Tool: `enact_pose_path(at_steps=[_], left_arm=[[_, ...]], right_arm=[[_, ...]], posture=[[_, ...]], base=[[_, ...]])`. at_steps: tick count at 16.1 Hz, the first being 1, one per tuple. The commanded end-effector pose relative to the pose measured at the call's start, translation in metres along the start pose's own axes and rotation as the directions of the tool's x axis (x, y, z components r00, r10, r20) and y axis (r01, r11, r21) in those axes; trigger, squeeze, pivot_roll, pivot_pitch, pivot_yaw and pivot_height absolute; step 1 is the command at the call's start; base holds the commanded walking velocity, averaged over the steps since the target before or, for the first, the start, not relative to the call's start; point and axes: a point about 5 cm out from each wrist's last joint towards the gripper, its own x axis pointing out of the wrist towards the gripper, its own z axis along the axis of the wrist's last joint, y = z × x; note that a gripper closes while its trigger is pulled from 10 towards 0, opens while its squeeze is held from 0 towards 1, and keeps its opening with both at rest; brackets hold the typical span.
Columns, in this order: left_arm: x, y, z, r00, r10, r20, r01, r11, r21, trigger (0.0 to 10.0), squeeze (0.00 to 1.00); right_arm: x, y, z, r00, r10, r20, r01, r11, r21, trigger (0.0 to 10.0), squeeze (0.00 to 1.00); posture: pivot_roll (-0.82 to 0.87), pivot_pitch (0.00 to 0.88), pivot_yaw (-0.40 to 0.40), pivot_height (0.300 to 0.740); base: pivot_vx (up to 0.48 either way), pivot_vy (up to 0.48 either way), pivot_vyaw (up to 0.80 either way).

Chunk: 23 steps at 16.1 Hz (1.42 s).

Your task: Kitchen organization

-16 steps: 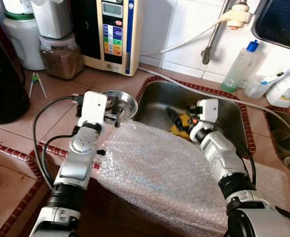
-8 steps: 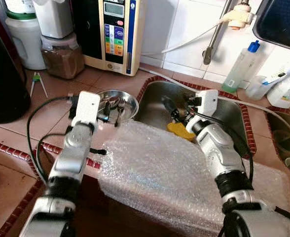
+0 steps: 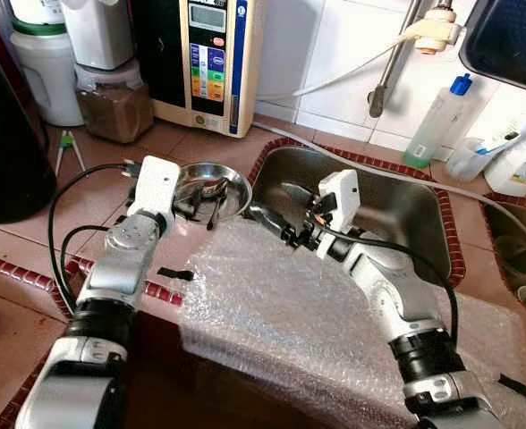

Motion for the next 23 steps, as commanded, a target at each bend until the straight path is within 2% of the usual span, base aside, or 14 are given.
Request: enact_pose_path(at_steps=[1,2,4,5,6,10,16,20,23], left_arm=[[0.002,-0.004,0.000,0.999,-0.040,-0.011,0.040,0.999,-0.014,10.0,0.00],[0.002,-0.003,0.001,0.999,-0.037,-0.007,0.037,0.999,-0.020,10.0,0.00],[0.003,0.000,0.003,0.999,-0.042,-0.011,0.042,0.999,-0.007,4.7,0.00],[0.003,0.001,0.003,0.999,-0.044,-0.013,0.044,0.999,-0.007,3.0,0.00],[0.003,0.003,0.003,0.999,-0.046,-0.027,0.045,0.999,-0.009,0.0,0.00],[0.002,0.009,-0.006,0.993,-0.057,-0.101,0.059,0.998,0.019,0.0,0.00],[0.001,0.009,-0.010,0.989,-0.079,-0.127,0.086,0.995,0.046,0.0,0.00],[0.000,0.019,-0.009,0.990,-0.045,-0.134,0.054,0.997,0.061,0.0,0.00],[0.000,0.020,-0.008,0.990,-0.046,-0.132,0.055,0.996,0.063,0.0,0.00]], right_arm=[[-0.001,0.002,0.004,1.000,0.015,-0.008,-0.015,1.000,-0.023,10.0,0.00],[-0.002,0.003,0.003,1.000,0.019,-0.012,-0.019,1.000,-0.022,10.0,0.00],[-0.003,0.008,-0.001,0.998,0.050,-0.043,-0.052,0.998,-0.044,10.0,0.00],[-0.004,0.009,-0.001,0.997,0.054,-0.048,-0.057,0.997,-0.044,10.0,0.00],[-0.004,0.009,-0.001,0.997,0.054,-0.051,-0.056,0.997,-0.045,10.0,0.00],[-0.005,0.010,-0.003,0.996,0.056,-0.065,-0.059,0.997,-0.050,10.0,0.00],[-0.006,0.012,-0.006,0.994,0.063,-0.089,-0.069,0.996,-0.056,10.0,0.00],[-0.006,0.013,-0.008,0.993,0.064,-0.095,-0.069,0.996,-0.058,10.0,0.00],[-0.006,0.013,-0.008,0.992,0.069,-0.102,-0.076,0.995,-0.067,10.0,0.00]], posture=[[0.01,0.000,-0.104,0.740],[0.01,0.000,-0.104,0.740],[0.01,0.000,-0.104,0.740],[0.01,0.000,-0.104,0.740],[0.01,0.000,-0.103,0.740],[0.00,0.000,-0.106,0.740],[0.00,0.000,-0.108,0.740],[0.00,0.000,-0.108,0.740],[0.00,0.000,-0.112,0.740]], base=[[0.000,0.000,0.00],[0.000,0.000,0.00],[0.000,0.000,0.00],[0.000,0.000,0.00],[0.000,0.000,0.00],[0.000,0.000,0.00],[0.000,0.000,0.00],[0.000,0.000,0.00],[0.000,0.000,0.00]])
